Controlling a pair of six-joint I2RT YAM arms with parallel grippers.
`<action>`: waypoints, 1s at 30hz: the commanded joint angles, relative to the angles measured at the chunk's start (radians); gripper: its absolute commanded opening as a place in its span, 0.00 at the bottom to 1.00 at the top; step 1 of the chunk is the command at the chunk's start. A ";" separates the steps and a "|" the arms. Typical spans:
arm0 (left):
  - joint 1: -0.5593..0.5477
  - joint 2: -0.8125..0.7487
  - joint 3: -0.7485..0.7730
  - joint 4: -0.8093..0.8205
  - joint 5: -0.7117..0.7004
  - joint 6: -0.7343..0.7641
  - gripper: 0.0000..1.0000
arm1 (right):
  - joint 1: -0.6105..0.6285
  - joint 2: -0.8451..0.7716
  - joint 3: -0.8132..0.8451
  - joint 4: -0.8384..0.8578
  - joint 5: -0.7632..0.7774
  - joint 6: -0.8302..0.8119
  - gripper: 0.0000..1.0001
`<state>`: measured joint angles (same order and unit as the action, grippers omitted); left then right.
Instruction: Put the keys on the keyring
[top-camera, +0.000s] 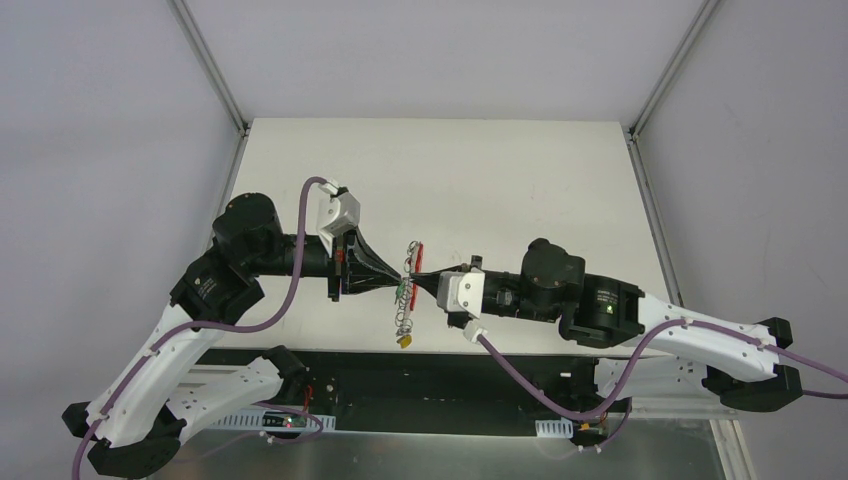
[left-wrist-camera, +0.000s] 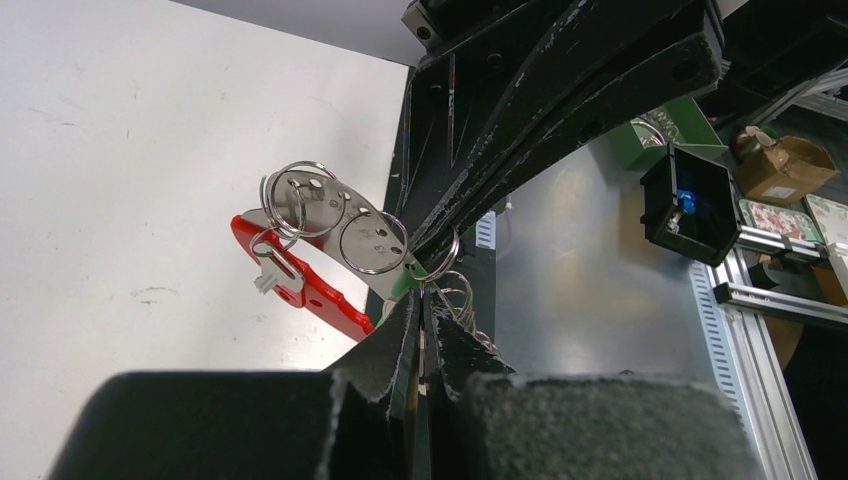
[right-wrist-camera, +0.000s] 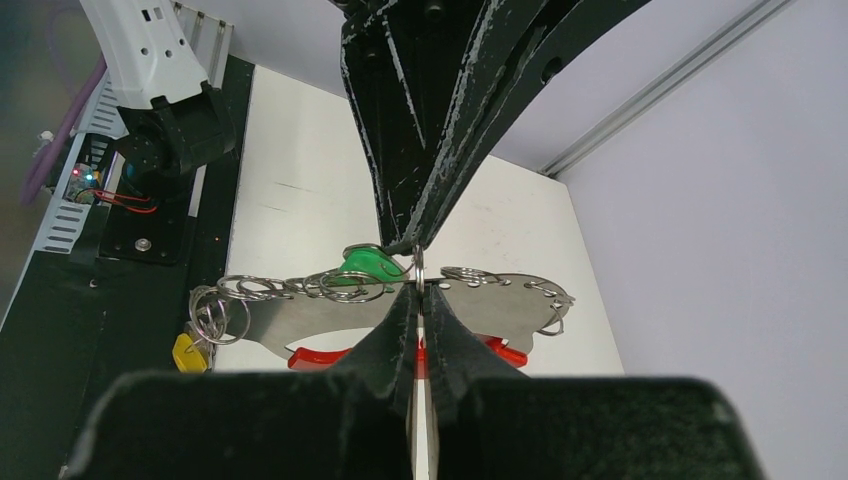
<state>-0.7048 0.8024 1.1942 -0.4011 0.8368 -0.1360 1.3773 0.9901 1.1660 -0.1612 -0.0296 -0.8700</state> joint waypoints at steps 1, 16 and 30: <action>0.010 -0.015 0.013 0.048 0.033 0.029 0.00 | 0.006 -0.020 0.000 0.060 -0.033 -0.022 0.00; 0.010 -0.020 0.011 0.048 0.033 0.028 0.00 | 0.006 -0.005 -0.015 0.065 -0.033 -0.014 0.00; 0.010 -0.021 0.016 0.048 0.028 0.020 0.00 | 0.006 0.000 -0.038 0.130 -0.019 0.011 0.00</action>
<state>-0.7048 0.7914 1.1942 -0.3992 0.8379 -0.1291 1.3788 1.0027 1.1213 -0.1337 -0.0429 -0.8738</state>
